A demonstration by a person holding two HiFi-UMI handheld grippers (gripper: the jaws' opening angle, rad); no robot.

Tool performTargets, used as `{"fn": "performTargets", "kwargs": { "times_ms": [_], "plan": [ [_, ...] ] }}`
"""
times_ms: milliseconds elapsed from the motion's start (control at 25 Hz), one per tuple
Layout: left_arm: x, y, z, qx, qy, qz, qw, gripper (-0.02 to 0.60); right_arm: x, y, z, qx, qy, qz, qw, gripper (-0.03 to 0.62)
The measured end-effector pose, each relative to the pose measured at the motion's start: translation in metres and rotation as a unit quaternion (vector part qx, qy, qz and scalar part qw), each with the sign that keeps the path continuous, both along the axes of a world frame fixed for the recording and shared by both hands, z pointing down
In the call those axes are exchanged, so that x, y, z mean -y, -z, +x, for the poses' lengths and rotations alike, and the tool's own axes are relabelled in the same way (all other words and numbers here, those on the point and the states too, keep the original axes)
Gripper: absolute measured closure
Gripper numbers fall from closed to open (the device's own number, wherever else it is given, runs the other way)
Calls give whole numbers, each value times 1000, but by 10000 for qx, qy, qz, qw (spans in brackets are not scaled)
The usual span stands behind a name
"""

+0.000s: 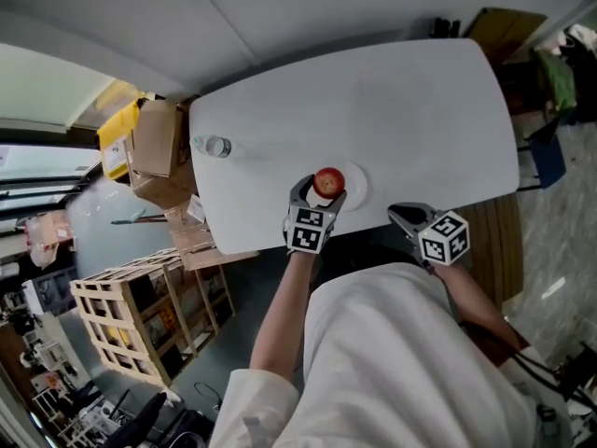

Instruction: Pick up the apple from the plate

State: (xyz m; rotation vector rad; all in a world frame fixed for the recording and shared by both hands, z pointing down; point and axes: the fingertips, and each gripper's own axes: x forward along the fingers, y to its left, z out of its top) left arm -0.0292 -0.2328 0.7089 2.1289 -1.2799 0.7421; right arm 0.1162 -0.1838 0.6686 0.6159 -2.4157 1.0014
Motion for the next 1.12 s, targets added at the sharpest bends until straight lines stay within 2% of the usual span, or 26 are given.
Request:
{"fn": "performTargets", "kwargs": {
  "times_ms": [320, 520, 880, 1120],
  "plan": [
    [-30, 29, -27, -198, -36, 93, 9998, 222, -10, 11, -23, 91, -321, 89, 9994, 556],
    [-48, 50, -48, -286, 0, 154, 9995, 222, -25, 15, -42, 147, -353, 124, 9992, 556],
    [-85, 68, -71, -442, 36, 370, 9983, 222, -59, 28, -53, 88, -424, 351, 9984, 556],
    [-116, 84, -89, -836, 184, 453, 9953, 222, -83, 38, -56, 23, -570, 553, 9968, 556]
  ]
}}
